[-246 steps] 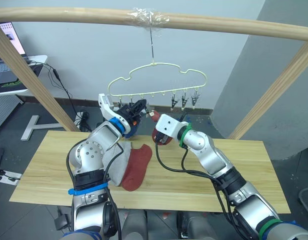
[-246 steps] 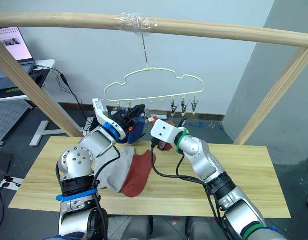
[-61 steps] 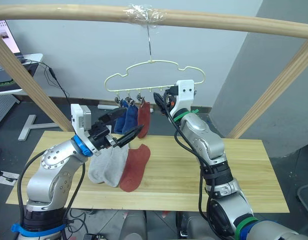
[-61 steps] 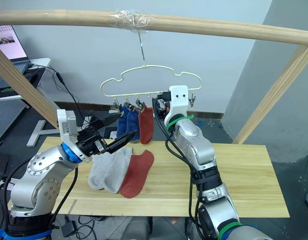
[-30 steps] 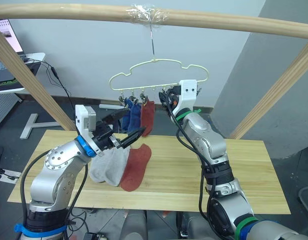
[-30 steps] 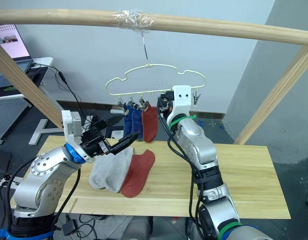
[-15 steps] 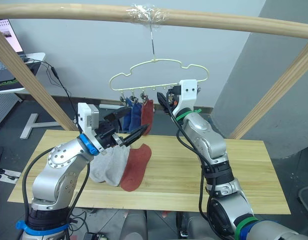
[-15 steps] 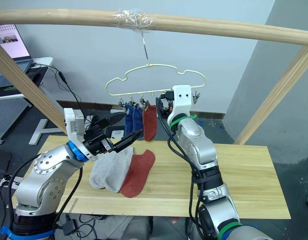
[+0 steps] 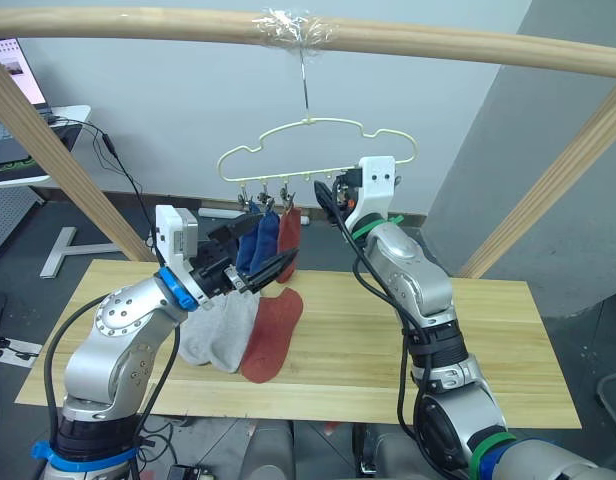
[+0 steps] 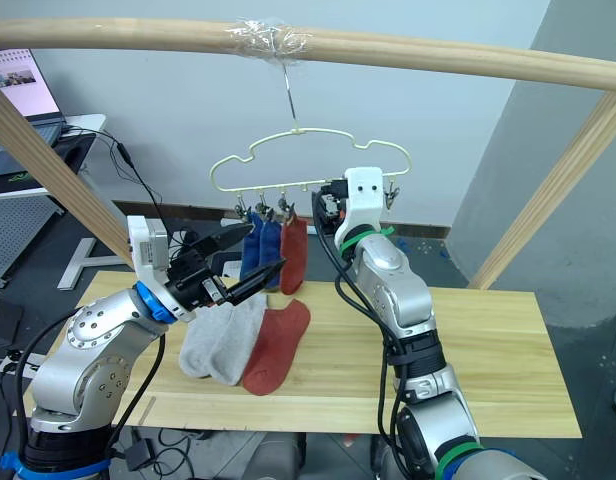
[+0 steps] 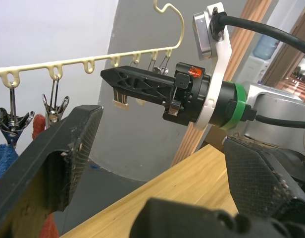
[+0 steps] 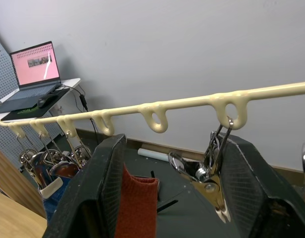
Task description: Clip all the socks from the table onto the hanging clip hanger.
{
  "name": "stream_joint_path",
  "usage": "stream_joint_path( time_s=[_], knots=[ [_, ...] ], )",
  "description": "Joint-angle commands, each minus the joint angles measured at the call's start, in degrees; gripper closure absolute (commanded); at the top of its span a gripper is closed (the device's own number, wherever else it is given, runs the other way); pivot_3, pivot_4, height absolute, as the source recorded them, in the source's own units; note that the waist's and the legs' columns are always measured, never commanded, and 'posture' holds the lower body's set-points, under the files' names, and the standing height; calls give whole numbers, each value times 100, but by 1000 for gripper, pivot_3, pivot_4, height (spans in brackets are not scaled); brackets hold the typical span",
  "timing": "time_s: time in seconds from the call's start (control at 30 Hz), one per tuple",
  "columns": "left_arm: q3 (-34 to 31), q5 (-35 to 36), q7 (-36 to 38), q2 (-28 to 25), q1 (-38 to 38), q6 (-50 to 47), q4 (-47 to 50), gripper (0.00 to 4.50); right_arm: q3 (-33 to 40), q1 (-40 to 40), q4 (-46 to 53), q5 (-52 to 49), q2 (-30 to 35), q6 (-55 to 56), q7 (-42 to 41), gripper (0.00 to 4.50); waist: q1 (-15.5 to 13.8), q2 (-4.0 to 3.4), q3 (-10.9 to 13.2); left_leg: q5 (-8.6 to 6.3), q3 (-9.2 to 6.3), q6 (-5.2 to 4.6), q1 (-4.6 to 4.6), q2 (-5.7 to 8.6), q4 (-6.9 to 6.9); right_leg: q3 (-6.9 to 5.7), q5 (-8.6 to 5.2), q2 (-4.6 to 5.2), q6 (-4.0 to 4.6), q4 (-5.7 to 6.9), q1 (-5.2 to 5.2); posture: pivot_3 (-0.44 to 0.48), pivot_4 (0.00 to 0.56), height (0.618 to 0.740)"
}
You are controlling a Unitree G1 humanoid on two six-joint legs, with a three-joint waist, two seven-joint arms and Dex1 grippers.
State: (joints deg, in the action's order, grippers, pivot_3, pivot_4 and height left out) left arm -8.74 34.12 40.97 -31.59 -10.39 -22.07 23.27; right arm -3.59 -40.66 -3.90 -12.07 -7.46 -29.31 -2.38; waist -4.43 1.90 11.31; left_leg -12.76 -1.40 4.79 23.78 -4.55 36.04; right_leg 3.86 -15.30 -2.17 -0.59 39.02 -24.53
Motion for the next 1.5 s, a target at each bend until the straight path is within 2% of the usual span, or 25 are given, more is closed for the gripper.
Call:
stream_joint_path(
  time_s=[0.03,0.07,0.17,0.3,0.37,0.43,0.53,0.6,0.7,0.77,0.83,0.93,1.0,1.07,1.23,1.37,1.5],
  knots=[
    [-128,117,92,-20,-10,106,149,0,3,-163,91,25,-84,170,-17,1677,0,0,0,0,0,0,0,0,0,0,0,0,0,0,0,274,175,740],
    [-135,119,102,-19,-11,106,142,0,9,-166,82,26,-83,172,-14,1677,0,0,0,0,0,0,0,0,0,0,0,0,0,0,0,274,175,740],
    [-154,123,131,-8,20,108,154,0,11,-155,86,47,-78,158,16,2239,0,0,0,0,0,0,0,0,0,0,0,0,0,0,0,274,173,740],
    [-160,135,158,-9,70,131,143,0,14,-135,81,51,-65,149,8,3672,1,0,0,0,1,0,0,0,0,0,0,0,0,0,0,274,173,740],
    [-164,128,185,-16,94,159,107,0,17,-120,87,54,-45,133,-3,4199,1,0,0,0,0,0,0,0,0,0,0,0,0,0,0,274,173,740],
    [-156,110,207,-19,103,188,63,0,29,-106,88,52,-24,121,-20,4479,1,0,0,0,0,0,0,0,0,0,0,0,0,0,0,274,173,740],
    [-143,99,229,-26,130,198,48,0,45,-69,135,50,4,95,-46,4494,2,0,0,0,1,0,0,0,0,0,0,0,-1,0,-1,273,175,740],
    [69,-245,204,-144,215,182,-64,0,85,-16,221,26,94,21,-98,4494,2,0,0,0,1,0,1,0,-1,1,0,0,0,-1,-1,264,176,740],
    [607,-1200,177,-483,464,316,-480,0,164,104,383,-81,258,-214,-199,4494,4,-2,1,0,2,0,-1,0,-2,2,-1,0,-1,-2,-1,256,178,740],
    [777,-1350,130,-512,572,138,-732,0,166,165,478,-119,343,-334,-250,4494,9,-9,5,0,5,0,-1,1,-4,5,-3,0,-3,-3,-2,242,184,740],
    [1132,-1894,147,-588,593,465,-1110,0,202,210,568,-182,374,-443,-263,4494,13,-12,8,0,8,0,1,0,-3,8,-4,0,-5,-2,-8,235,188,740],
    [1335,-2175,63,-440,541,524,-1563,0,217,265,654,-180,404,-543,-284,4494,15,-18,11,0,6,0,0,0,-4,5,-6,0,-4,0,-9,228,193,740],
    [1866,-2825,-100,-179,230,1032,-2565,0,232,369,793,-193,400,-662,-257,4494,-12,-35,20,0,7,0,2,-1,-4,6,-7,0,-3,0,-11,215,201,740],
    [2128,-3251,-384,229,-223,1514,-3656,0,250,466,953,-225,361,-800,-210,4494,-19,-53,31,0,7,-1,2,3,-2,5,-7,1,-4,-1,-9,200,208,740],
    [2362,-3755,-577,664,-858,2148,-4915,0,210,559,1117,-192,343,-944,-126,4494,15,-50,35,0,7,-1,8,3,0,6,-3,0,-2,-2,-9,180,220,740],
    [2645,-4032,-346,940,-1287,1763,-5607,0,238,602,1240,-215,355,-1060,-70,4494,20,-51,35,0,3,-2,7,3,-2,3,-4,-2,-2,1,-9,161,224,740],
    [2576,-4027,-165,819,-1170,1506,-5318,916,294,616,1293,-215,437,-1119,-46,4500,107,-50,35,0,6,-2,4,4,0,8,-5,-1,-6,0,-4,146,228,740]
  ],
)
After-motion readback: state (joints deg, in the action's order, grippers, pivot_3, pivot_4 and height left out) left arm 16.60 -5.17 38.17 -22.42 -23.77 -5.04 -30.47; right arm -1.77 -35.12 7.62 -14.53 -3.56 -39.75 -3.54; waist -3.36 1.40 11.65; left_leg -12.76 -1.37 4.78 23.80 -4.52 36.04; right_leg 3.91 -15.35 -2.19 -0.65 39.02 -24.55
